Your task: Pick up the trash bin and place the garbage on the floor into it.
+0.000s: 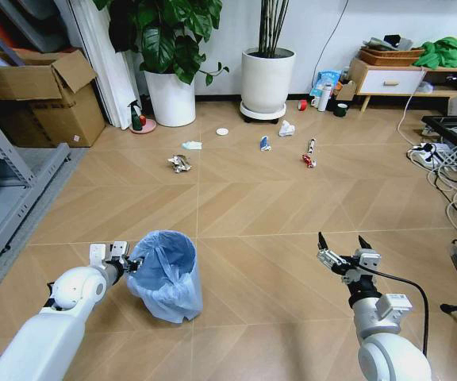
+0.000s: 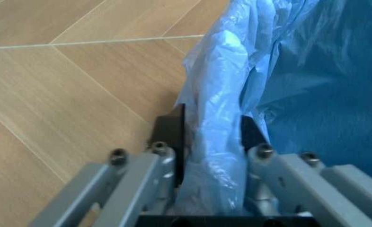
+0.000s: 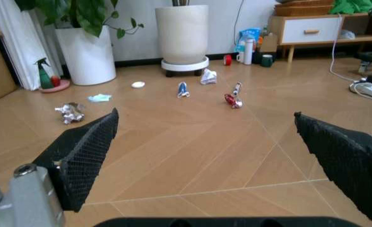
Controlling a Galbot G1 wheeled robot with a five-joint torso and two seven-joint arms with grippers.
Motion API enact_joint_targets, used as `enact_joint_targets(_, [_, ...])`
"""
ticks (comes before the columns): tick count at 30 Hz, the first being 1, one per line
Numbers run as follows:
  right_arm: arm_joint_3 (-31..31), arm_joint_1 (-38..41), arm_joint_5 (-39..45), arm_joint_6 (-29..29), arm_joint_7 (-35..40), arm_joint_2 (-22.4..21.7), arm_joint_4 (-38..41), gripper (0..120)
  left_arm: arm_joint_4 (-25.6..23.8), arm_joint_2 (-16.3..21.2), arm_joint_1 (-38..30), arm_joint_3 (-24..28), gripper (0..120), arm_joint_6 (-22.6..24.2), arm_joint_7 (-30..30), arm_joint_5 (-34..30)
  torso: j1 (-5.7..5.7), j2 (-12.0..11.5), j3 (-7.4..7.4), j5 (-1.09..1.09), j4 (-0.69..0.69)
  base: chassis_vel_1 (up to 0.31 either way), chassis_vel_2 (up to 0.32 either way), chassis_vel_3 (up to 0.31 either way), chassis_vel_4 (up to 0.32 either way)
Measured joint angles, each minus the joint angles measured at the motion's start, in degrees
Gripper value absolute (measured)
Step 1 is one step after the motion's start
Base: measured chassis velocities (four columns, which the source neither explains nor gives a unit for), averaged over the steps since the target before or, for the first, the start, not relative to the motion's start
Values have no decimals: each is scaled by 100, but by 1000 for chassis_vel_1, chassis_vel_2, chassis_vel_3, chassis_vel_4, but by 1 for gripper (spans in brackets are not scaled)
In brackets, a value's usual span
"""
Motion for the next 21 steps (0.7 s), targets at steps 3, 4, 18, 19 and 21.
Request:
enact_joint_targets(3, [0,7,-7,2,0,19,-5,100,-9,3,-15,11,2,1,-2,-52,0,0,0,0,0,0,0,0,0])
enact_joint_targets(4, [0,7,-7,2,0,19,-5,100,-9,3,-15,11,2,1,-2,-52,0,0,0,0,0,0,0,0,0])
enact_joint_targets(18, [135,151,356,-196,105,13,126,100,-1051,-76,374,-521,0,-44,-1048,-756,0,0,0,1,0,0,0,0,0])
enact_joint_targets(19, [146,157,404,-189,102,3,134,100,-1135,-89,413,-561,0,-51,-1133,-777,0,0,0,1,0,0,0,0,0])
enact_joint_targets(21, [163,162,468,-179,98,-14,150,100,-1282,-116,481,-623,0,-65,-1270,-808,0,0,0,1,0,0,0,0,0])
